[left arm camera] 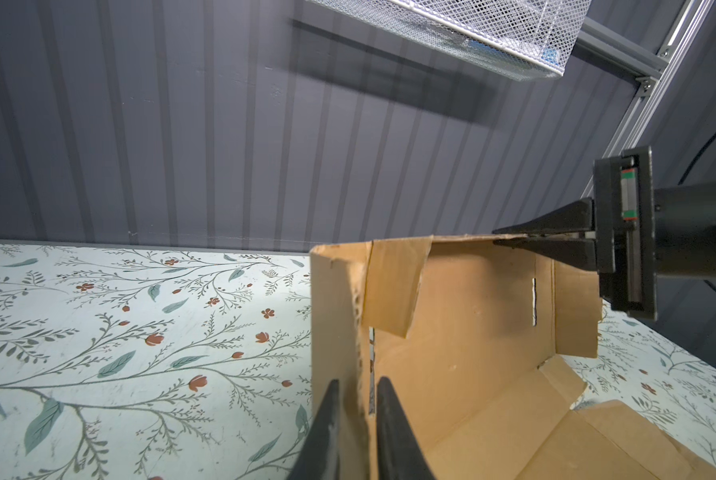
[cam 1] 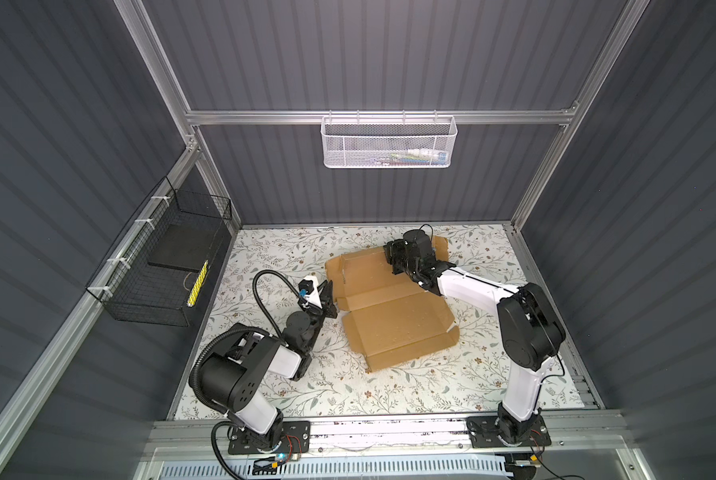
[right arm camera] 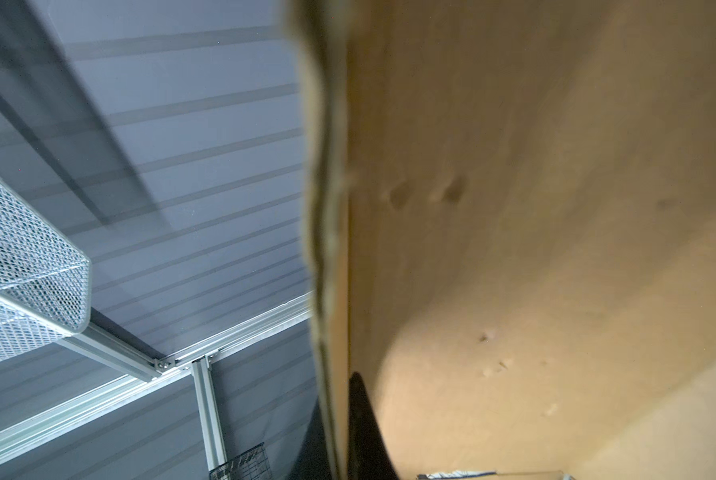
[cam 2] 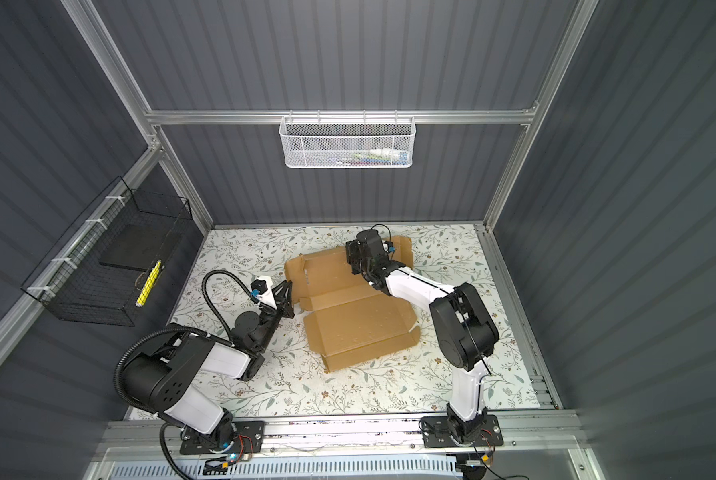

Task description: Fold the paper box

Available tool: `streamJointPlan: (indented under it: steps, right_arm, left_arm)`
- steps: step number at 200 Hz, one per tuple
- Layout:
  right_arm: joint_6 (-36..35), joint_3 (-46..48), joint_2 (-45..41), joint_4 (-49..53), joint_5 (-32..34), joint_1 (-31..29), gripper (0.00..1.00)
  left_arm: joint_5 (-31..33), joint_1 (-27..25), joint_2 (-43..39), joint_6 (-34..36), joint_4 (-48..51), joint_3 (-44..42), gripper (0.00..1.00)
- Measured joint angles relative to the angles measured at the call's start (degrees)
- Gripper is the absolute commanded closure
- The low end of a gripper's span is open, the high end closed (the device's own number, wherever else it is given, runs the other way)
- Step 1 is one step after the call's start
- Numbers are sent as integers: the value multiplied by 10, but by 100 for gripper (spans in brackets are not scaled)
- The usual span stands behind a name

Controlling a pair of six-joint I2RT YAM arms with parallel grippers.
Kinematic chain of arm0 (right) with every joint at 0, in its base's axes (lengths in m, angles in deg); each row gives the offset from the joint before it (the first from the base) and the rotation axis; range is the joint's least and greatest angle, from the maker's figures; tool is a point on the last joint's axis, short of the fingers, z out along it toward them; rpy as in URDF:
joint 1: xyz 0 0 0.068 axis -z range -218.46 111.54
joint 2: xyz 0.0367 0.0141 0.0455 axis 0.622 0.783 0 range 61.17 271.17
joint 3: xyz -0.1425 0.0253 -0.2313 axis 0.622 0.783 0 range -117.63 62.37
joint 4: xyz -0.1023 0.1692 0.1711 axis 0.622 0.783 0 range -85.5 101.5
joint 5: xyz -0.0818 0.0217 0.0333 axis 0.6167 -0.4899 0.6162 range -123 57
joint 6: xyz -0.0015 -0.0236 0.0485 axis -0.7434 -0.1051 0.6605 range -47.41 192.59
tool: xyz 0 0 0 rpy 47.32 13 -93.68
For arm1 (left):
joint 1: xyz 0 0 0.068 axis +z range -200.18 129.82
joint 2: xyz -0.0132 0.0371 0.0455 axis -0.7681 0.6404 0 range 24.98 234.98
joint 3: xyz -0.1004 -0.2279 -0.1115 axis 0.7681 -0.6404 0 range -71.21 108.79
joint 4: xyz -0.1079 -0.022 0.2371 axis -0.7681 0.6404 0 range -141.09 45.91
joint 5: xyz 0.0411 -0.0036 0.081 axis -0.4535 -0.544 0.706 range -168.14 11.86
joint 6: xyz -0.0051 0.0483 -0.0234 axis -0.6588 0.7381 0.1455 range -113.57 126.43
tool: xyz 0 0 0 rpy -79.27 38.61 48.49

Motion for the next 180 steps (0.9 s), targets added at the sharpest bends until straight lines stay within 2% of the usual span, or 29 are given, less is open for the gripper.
streamJointPlan:
  steps: [58,103,127,148,180]
  right_arm:
    - [-13,14,0,-5,-2,0,97]
    - [-23,19,-1,-10,-6,-1,98]
    - [-35,23,-5,-14,-6,-4,98]
    - [-49,26,-9,-18,-6,-9,98]
    - [-66,29,-12,-27,-8,-16,98]
  left_arm:
    - [8,0,-14,-2,0,-6,67]
    - [26,0,-76,-2,38,-7,59]
    - [43,0,-147,-2,119,-5,58]
    - [55,0,-216,-2,259,28,57]
    - [62,0,-282,-2,396,66,54]
